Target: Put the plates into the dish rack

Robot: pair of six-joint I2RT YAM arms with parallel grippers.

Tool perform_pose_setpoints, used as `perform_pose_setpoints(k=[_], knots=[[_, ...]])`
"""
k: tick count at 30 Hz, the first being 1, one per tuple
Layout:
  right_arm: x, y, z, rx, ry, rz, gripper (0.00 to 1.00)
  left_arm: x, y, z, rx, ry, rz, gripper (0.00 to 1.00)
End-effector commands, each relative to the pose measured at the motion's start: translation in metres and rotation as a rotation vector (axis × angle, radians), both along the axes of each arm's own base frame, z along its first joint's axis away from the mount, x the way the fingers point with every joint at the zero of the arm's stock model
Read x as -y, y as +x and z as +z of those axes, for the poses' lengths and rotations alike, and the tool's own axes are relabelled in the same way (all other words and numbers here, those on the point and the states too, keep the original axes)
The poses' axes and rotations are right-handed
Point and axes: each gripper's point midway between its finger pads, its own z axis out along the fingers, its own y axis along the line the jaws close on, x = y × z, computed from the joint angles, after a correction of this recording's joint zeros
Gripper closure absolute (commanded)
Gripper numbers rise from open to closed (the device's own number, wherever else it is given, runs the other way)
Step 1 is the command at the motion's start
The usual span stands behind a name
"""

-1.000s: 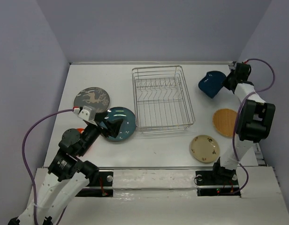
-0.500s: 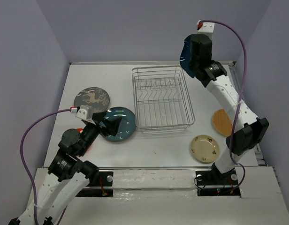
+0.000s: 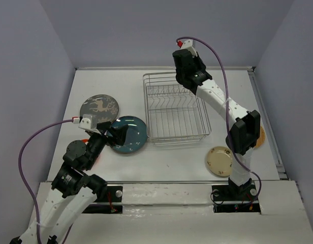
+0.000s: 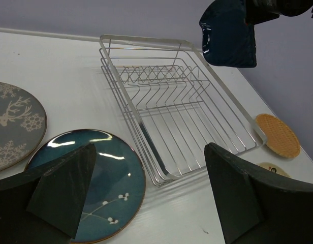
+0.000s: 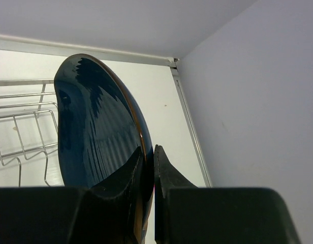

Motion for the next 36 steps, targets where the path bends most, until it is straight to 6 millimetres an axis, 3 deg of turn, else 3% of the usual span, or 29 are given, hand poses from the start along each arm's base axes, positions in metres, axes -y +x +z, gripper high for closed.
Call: perform_pose_setpoints(k=[1,23,36], knots=[[0.011,-0.01,0.046,0.148,0.052,-0.078,0.93,-0.01,0.002,0.022,0.053,-0.042,0.052,0.01],[-0.009,0.005,-0.05,-0.022,0.022,-0.006,0.93,-0.01,0.003,0.018,0.036,-0.035,0.057,0.01],[-0.019,0.014,-0.088,-0.069,0.027,0.036,0.93,-0.007,0.004,0.015,0.025,-0.029,0.049,0.01]])
